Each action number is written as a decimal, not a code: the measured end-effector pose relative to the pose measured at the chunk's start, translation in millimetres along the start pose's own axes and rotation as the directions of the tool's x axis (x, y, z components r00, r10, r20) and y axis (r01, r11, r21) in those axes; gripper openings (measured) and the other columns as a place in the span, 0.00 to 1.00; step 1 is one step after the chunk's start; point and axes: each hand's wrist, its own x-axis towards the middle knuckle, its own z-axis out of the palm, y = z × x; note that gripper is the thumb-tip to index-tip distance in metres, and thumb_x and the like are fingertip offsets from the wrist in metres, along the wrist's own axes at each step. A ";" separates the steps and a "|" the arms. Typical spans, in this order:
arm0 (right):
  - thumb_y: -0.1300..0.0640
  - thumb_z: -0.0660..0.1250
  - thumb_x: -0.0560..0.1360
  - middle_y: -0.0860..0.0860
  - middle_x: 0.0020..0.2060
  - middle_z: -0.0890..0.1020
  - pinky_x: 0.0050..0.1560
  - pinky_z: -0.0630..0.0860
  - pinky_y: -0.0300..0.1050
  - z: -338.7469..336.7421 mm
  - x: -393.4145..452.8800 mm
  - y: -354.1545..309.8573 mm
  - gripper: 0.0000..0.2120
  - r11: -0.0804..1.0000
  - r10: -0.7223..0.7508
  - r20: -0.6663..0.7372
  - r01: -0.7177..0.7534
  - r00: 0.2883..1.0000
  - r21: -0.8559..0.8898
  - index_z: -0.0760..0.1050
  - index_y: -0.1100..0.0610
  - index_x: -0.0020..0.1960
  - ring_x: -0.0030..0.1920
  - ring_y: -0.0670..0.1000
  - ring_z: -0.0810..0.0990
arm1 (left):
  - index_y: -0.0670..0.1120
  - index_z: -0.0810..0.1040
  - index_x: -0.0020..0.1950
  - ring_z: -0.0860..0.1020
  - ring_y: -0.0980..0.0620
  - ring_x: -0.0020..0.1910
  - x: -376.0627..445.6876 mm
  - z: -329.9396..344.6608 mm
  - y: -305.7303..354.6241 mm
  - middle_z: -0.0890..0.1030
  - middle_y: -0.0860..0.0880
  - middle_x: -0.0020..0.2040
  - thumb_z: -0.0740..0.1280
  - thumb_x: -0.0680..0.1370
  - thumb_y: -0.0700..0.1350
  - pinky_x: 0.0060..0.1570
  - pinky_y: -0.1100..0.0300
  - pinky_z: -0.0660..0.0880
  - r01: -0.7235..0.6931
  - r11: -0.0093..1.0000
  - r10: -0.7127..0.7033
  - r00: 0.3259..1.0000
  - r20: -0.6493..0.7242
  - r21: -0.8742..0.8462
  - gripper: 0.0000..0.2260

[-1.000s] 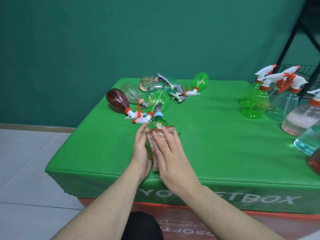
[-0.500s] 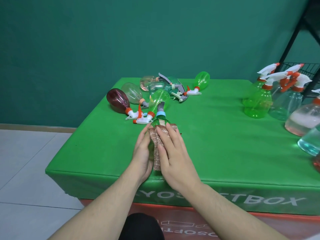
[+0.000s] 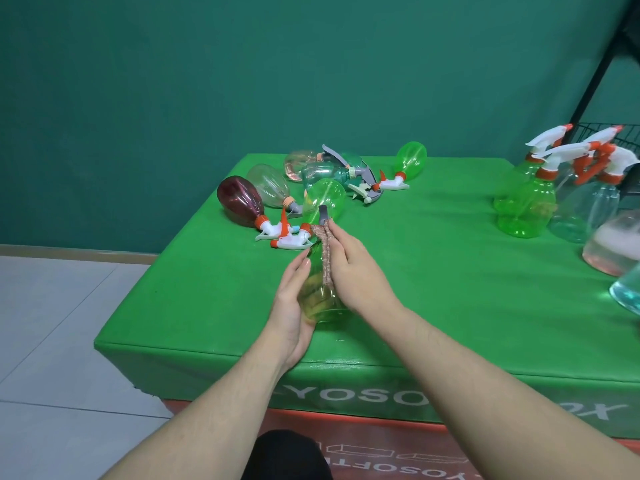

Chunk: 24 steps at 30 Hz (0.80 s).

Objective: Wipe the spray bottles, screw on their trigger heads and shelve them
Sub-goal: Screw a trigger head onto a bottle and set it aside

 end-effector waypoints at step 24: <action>0.42 0.43 0.83 0.41 0.81 0.41 0.80 0.48 0.59 19.3 -79.8 29.4 0.26 0.917 -0.252 0.051 0.255 0.966 -0.305 0.49 0.38 0.81 0.81 0.49 0.38 | 0.46 0.69 0.77 0.81 0.35 0.64 6.5 -0.8 -4.7 0.81 0.36 0.65 0.75 0.72 0.60 0.69 0.37 0.73 -0.008 1.000 0.005 0.995 -0.097 -0.025 0.37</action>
